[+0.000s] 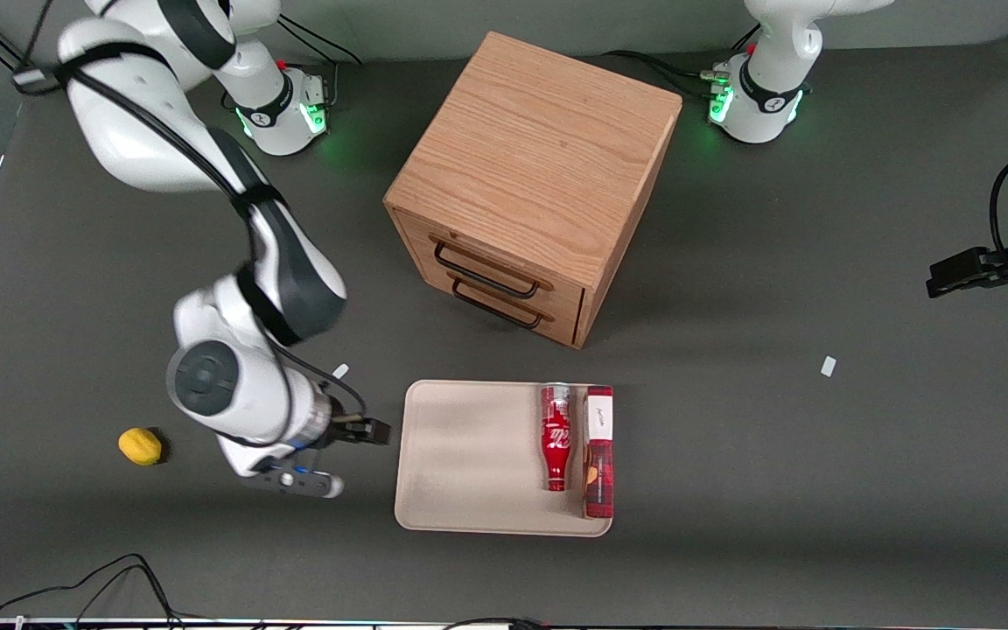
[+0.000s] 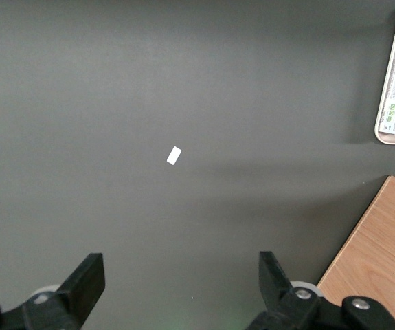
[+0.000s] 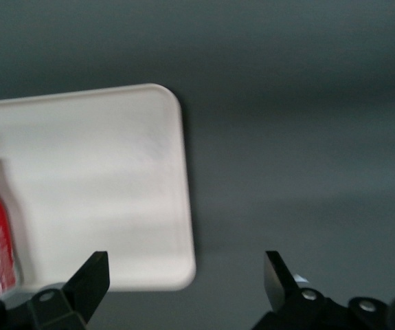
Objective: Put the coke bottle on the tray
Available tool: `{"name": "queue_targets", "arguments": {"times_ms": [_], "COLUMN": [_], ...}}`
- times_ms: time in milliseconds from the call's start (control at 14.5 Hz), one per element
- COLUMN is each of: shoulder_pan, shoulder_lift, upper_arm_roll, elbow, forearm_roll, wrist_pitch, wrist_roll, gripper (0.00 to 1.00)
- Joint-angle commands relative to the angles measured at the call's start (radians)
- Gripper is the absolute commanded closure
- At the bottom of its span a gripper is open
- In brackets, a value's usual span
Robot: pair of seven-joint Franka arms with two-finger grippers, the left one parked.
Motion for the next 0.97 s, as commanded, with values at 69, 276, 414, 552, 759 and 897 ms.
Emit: {"name": "queue_targets", "arguments": {"times_ms": [69,276,414,552,759,897], "shoulder_pan": [-0.019,-0.025,-0.03,-0.027,-0.022,-0.019], "shoulder_lift": [-0.262,-0.458,-0.587,-0.754,-0.928,-0.925], "upper_arm_roll": [-0.062,-0.178,-0.225,-0.284,-0.311,-0.311], "elbow": [-0.055,-0.069,-0.15,-0.315,-0.495,-0.487], "forearm_roll": [0.009,0.147,0.157,0.163,0.184,0.183], "wrist_pitch": [-0.27,-0.484,-0.551,-0.562,-0.548,-0.557], "wrist_roll": [-0.011,-0.077,-0.126,-0.175,-0.183,-0.166], "gripper": [0.0,0.0,0.0,0.0,0.0,0.0]}}
